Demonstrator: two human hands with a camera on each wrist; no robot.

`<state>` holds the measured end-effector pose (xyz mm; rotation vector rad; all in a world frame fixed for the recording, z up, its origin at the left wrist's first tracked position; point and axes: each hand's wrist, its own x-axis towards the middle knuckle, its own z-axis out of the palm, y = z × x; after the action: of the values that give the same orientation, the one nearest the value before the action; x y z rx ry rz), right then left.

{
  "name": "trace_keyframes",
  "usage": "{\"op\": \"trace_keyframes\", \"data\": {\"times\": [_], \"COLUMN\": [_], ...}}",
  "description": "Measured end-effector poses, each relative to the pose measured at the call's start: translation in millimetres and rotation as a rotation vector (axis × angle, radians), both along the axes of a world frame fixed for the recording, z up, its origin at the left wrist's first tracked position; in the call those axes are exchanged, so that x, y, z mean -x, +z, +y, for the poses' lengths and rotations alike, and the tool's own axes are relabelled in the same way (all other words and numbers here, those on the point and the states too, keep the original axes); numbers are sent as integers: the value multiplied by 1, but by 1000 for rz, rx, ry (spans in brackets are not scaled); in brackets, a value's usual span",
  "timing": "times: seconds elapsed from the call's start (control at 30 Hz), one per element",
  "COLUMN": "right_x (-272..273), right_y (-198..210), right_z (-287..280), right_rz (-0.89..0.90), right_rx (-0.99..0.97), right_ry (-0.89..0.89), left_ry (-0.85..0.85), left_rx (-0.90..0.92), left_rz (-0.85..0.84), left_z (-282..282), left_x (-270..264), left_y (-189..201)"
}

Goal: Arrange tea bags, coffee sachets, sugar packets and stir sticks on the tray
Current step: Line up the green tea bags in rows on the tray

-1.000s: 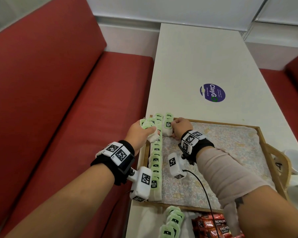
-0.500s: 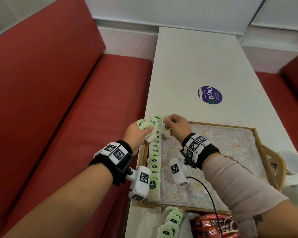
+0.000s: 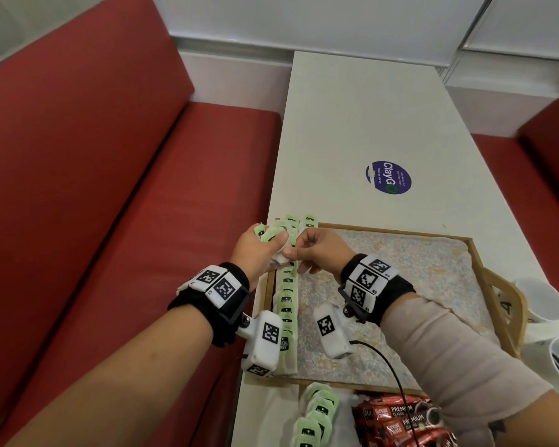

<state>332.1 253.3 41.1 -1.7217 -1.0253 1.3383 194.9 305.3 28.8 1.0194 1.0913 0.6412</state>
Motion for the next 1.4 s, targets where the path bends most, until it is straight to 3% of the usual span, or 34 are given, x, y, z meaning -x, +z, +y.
{"op": "trace_keyframes", "data": {"times": [0.2, 0.47, 0.7, 1.0, 1.4], "right_x": [1, -1, -9, -22, -21], "right_y": [2, 3, -6, -25, -32], "right_z": [-2, -7, -12, -13, -4], "right_rz": [11, 47, 123, 89, -19], "right_rx": [31, -2, -44, 161, 290], "right_ry": [-22, -68, -247, -462, -413], "left_ry": [-13, -19, -15, 14, 17], "left_rx": [-19, 48, 88, 84, 94], "left_rz": [18, -78, -163, -121, -141], "left_z": [-2, -4, -4, -4, -4], "left_x": [0, 2, 4, 3, 4], "left_y": [-3, -1, 0, -5, -6]}}
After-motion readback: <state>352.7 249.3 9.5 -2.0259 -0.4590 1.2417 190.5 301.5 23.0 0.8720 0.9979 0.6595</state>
